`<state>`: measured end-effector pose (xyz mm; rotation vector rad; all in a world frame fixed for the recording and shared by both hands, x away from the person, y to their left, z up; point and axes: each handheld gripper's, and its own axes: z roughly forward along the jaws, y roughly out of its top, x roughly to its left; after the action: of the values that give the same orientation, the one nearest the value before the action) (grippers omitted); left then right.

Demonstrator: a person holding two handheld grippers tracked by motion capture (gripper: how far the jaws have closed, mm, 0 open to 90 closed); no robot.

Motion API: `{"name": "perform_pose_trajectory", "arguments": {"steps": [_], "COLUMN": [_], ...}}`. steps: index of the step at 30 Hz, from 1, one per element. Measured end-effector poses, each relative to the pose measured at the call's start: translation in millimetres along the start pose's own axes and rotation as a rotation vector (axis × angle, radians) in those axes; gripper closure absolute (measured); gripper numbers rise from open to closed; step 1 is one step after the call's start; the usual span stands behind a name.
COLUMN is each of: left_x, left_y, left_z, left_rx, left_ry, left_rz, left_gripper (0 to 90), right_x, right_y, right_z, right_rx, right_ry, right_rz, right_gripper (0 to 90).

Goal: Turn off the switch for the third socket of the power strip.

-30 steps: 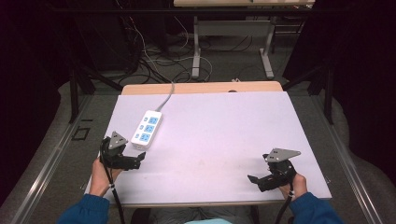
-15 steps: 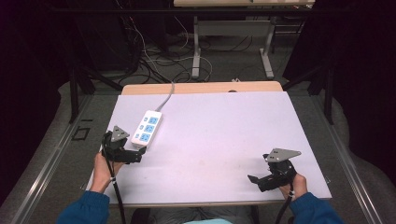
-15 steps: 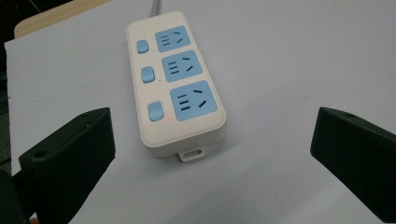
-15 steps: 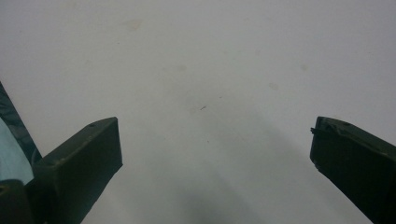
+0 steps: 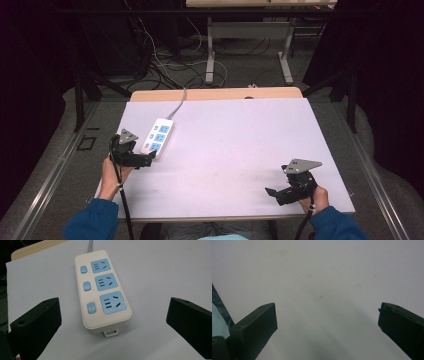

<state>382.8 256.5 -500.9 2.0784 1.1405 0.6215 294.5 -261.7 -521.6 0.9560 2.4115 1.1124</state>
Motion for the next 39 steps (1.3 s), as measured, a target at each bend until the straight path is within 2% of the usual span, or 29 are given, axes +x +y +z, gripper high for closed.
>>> {"name": "perform_pose_trajectory", "arguments": {"steps": [2,4,5,12,15,16,18,19,20,21,23,24,27,30,32,34,35,37,39], "left_x": [2.4,4.0,4.7,9.9,12.4,13.9,15.6,17.3,18.3,20.6,22.1,22.2,24.3,25.4,24.6,25.8,25.3,25.6,24.1], "left_y": [1.0,1.7,2.1,4.2,4.7,5.6,5.9,6.7,6.5,7.3,7.7,7.9,8.6,9.2,8.7,9.4,9.7,9.9,9.2], "left_z": [1.5,3.3,4.3,11.9,15.6,15.3,17.8,17.7,20.5,21.2,22.4,22.9,26.0,27.9,30.7,30.9,30.9,31.9,33.3], "left_rx": [0.003,0.005,0.005,0.014,0.006,0.017,0.001,0.016,-0.005,0.012,0.007,0.010,-0.005,0.014,0.007,0.018,0.023,0.016,0.011], "left_ry": [0.003,0.001,0.003,0.010,0.014,0.009,0.018,0.009,0.022,0.013,0.020,0.014,0.028,0.035,0.042,0.044,0.052,0.042,0.043], "left_rz": [-0.006,-0.016,-0.018,-0.026,-0.048,-0.052,-0.064,-0.069,-0.077,-0.085,-0.082,-0.098,-0.095,-0.094,-0.106,-0.092,-0.093,-0.084,-0.089], "left_gripper": [0.0,0.0,0.0,0.0,0.0,0.0,0.0,0.0,0.0,0.0,0.0,0.1,0.5,1.3,5.7,15.4,16.8,19.0,29.1], "right_x": [-0.1,-0.1,0.2,-1.5,-1.2,-1.3,-0.6,-1.3,-1.3,-1.3,-1.4,-1.6,-1.3,-0.6,-0.9,-1.0,-1.0,-0.9,-0.9], "right_y": [0.1,0.6,0.3,0.8,0.5,0.5,0.4,0.5,0.5,0.4,0.8,0.8,0.4,0.1,0.2,0.2,0.2,0.3,0.2], "right_z": [0.3,-0.8,0.2,0.1,0.7,0.7,0.6,0.7,0.7,1.0,0.3,0.4,1.5,1.4,1.5,1.6,1.6,1.4,1.5], "right_rx": [0.000,0.021,0.007,0.020,0.011,0.010,0.015,0.017,0.017,0.013,0.026,0.026,0.012,0.015,0.013,0.015,0.015,0.017,0.014], "right_ry": [-0.002,0.004,0.001,0.011,0.011,0.011,0.009,0.013,0.013,0.008,0.013,0.011,0.006,0.006,0.007,0.008,0.008,0.009,0.007], "right_rz": [-0.001,-0.003,-0.001,-0.019,-0.017,-0.018,-0.007,-0.014,-0.014,-0.015,-0.014,-0.018,-0.012,-0.004,-0.005,-0.006,-0.006,-0.006,-0.006], "right_gripper": [1.7,1.6,1.6,1.7,1.7,1.7,1.7,1.8,1.8,1.8,1.9,1.9,2.0,2.0,2.0,2.0,2.0,2.1,2.1]}}
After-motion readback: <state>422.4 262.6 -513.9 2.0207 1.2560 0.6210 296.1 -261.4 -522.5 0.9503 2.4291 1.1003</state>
